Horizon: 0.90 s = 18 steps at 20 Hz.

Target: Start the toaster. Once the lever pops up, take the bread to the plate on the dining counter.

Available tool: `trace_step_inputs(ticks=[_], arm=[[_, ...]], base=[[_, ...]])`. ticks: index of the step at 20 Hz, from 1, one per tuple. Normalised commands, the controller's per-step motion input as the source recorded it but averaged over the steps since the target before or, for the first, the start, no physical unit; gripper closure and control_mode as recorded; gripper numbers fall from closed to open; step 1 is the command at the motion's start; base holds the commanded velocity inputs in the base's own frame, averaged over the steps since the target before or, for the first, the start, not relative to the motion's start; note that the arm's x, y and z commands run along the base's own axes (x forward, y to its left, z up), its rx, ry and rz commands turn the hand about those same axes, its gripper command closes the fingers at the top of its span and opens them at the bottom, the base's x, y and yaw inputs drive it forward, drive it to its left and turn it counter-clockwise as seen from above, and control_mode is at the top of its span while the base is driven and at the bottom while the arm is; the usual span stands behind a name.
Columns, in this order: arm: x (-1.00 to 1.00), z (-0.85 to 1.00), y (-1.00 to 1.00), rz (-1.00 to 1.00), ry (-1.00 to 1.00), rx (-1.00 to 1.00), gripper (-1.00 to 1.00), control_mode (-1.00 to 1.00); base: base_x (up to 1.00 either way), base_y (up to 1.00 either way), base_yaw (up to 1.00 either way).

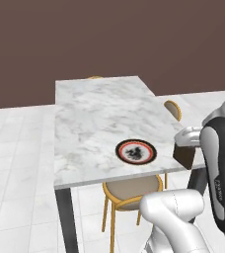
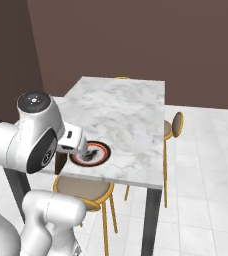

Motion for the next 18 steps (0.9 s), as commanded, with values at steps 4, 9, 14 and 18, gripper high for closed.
trace_step_inputs(ticks=[4,9,14,18], arm=[[0.69,-0.31,0.0,0.16,0.0,0.0,1.0,-1.0],[0.6,-0.34,0.03,0.11,0.0,0.0,1.0,-1.0],[0.6,-0.29,0.03,0.01,0.0,0.0,1.0,-1.0],[0.58,-0.24,0.11,-0.01,0.0,0.0,1.0,-1.0]], base=[[0.0,0.0,0.0],[0.0,0.0,0.0],[0.0,0.0,0.0],[0.0,0.0,0.0]])
